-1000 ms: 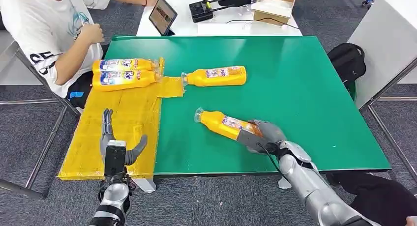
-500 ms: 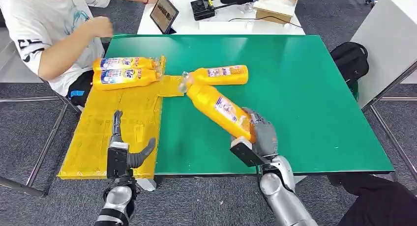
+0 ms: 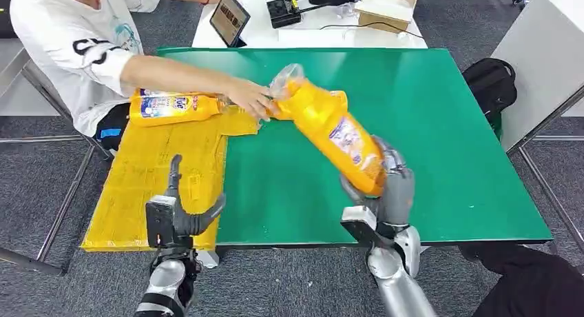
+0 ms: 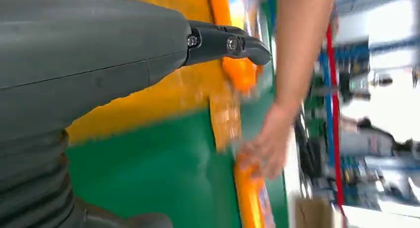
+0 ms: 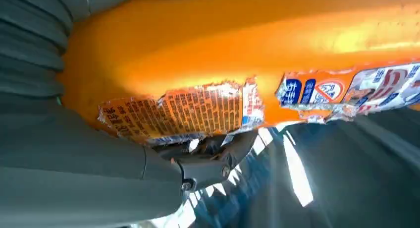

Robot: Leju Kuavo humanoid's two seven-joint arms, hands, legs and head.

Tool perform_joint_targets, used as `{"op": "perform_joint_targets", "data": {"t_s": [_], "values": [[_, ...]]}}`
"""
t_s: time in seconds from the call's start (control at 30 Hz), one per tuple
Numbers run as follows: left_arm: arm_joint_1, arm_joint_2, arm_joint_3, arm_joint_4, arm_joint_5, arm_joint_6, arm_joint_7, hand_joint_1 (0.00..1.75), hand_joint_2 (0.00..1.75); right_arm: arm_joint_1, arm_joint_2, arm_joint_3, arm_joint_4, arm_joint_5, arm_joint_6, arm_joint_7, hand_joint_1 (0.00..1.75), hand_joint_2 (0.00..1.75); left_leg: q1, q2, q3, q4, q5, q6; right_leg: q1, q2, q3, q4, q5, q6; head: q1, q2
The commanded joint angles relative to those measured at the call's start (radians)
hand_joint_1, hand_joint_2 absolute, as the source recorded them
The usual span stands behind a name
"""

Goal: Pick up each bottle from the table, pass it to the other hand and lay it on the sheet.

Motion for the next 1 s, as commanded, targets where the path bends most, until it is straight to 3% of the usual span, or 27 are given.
{"op": "perform_joint_targets", "data": {"t_s": [0.03, 0.23, 0.3, 0.4, 0.5, 0.87, 1.0], "values": [[0.019, 0.033, -0.140, -0.110, 0.237, -0.283, 0.119, 0.00, 1.75, 0.022, 0.095, -0.079, -0.074, -0.001, -0.009, -0.089, 1.75, 1.75, 0.000, 0.000, 0.002, 0.000, -0.001, 0.001, 0.001, -0.001, 0.002, 0.000, -0.001, -0.003, 0.000, 0.000], [0.024, 0.061, -0.176, -0.123, 0.417, -0.486, 0.178, 0.00, 1.75, 0.015, 0.066, 0.028, 0.032, -0.004, -0.003, -0.100, 1.75, 1.75, 0.000, 0.002, 0.003, -0.001, -0.001, 0.001, 0.001, 0.001, 0.003, -0.001, 0.000, -0.003, 0.000, 0.000], [-0.005, 0.064, -0.222, -0.095, 0.467, -0.574, 0.209, 0.00, 1.75, 0.054, 0.107, 0.024, 0.020, 0.035, -0.009, -0.114, 1.75, 1.75, 0.000, 0.004, 0.005, -0.002, -0.002, 0.000, 0.001, 0.003, 0.004, -0.002, 0.000, -0.003, 0.000, 0.000], [-0.057, 0.036, -0.259, -0.014, 0.530, -0.607, 0.223, 0.00, 1.75, 0.093, 0.115, 0.099, 0.039, 0.008, -0.009, -0.114, 1.75, 1.75, 0.001, -0.004, 0.004, -0.002, -0.001, 0.000, 0.001, -0.005, 0.005, -0.002, -0.002, -0.004, 0.000, 0.000], [-0.073, 0.042, -0.277, 0.014, 0.595, -0.644, 0.239, 0.00, 1.75, 0.083, 0.146, 0.145, 0.097, 0.052, -0.009, -0.114, 1.75, 1.75, 0.001, 0.000, 0.005, -0.002, -0.001, 0.001, 0.001, -0.002, 0.005, -0.002, -0.001, -0.003, 0.000, 0.000], [-0.048, 0.050, -0.292, -0.053, 0.673, -0.738, 0.233, 0.00, 1.75, 0.050, 0.128, 0.218, 0.228, -0.056, -0.009, -0.114, 1.75, 1.75, 0.000, 0.002, 0.003, -0.002, -0.001, 0.000, 0.001, 0.001, 0.002, -0.002, 0.000, -0.002, 0.000, 0.000], [-0.058, 0.049, -0.298, -0.028, 0.675, -0.752, 0.229, 0.00, 1.75, 0.021, 0.137, 0.304, 0.396, -0.018, 0.016, -0.114, 1.75, 1.75, 0.001, 0.002, 0.002, -0.001, -0.001, 0.000, 0.001, 0.001, 0.002, -0.002, 0.000, -0.002, 0.000, 0.000]]}}
